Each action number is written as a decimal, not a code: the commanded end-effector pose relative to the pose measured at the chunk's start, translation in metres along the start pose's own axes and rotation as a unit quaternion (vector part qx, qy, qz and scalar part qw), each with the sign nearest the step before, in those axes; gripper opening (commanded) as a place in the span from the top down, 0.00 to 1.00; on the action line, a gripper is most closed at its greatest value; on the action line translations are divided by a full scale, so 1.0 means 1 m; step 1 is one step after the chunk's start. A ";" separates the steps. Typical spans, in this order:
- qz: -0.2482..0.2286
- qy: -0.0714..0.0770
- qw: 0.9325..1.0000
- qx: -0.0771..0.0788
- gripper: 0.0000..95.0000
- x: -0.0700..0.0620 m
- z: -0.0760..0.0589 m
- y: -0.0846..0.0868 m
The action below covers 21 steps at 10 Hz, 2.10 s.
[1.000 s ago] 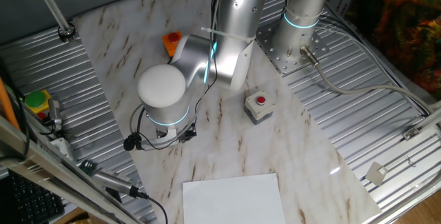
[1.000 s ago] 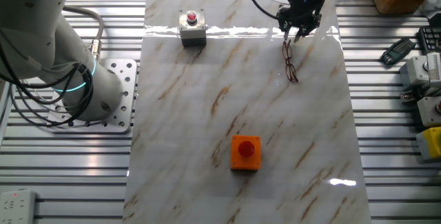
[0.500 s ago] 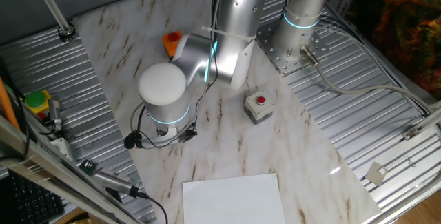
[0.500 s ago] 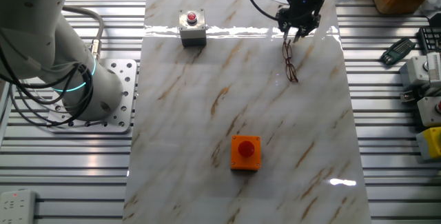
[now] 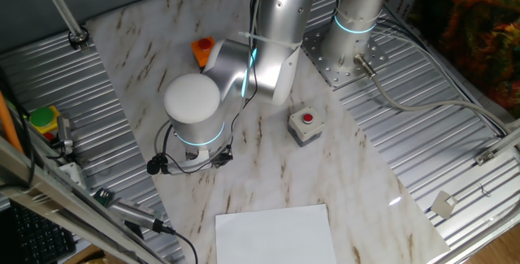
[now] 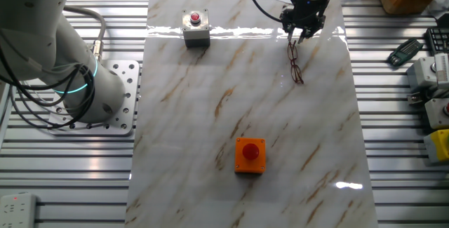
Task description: Unfold the leg of the glasses (with one hand)
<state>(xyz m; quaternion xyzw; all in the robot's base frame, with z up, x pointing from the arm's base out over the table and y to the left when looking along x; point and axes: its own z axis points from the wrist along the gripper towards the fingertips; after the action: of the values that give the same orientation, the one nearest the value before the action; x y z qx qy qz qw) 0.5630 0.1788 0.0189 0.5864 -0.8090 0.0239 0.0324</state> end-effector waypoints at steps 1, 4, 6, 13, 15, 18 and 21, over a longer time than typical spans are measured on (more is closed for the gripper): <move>0.002 0.000 1.000 0.000 0.80 -0.002 0.001 -0.001; 0.003 0.001 1.000 0.000 0.80 -0.004 0.001 -0.001; 0.003 0.001 1.000 0.001 1.00 -0.005 0.001 -0.002; 0.003 0.000 1.000 0.002 1.00 -0.006 0.002 -0.002; 0.006 -0.002 1.000 -0.001 1.00 -0.006 -0.002 -0.001; 0.010 -0.003 1.000 -0.003 1.00 -0.007 -0.007 -0.001; 0.013 -0.007 1.000 -0.006 1.00 -0.008 -0.009 -0.001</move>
<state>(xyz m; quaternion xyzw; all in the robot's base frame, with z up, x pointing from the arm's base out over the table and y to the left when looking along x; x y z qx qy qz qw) 0.5669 0.1872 0.0271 0.5754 -0.8172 0.0147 0.0292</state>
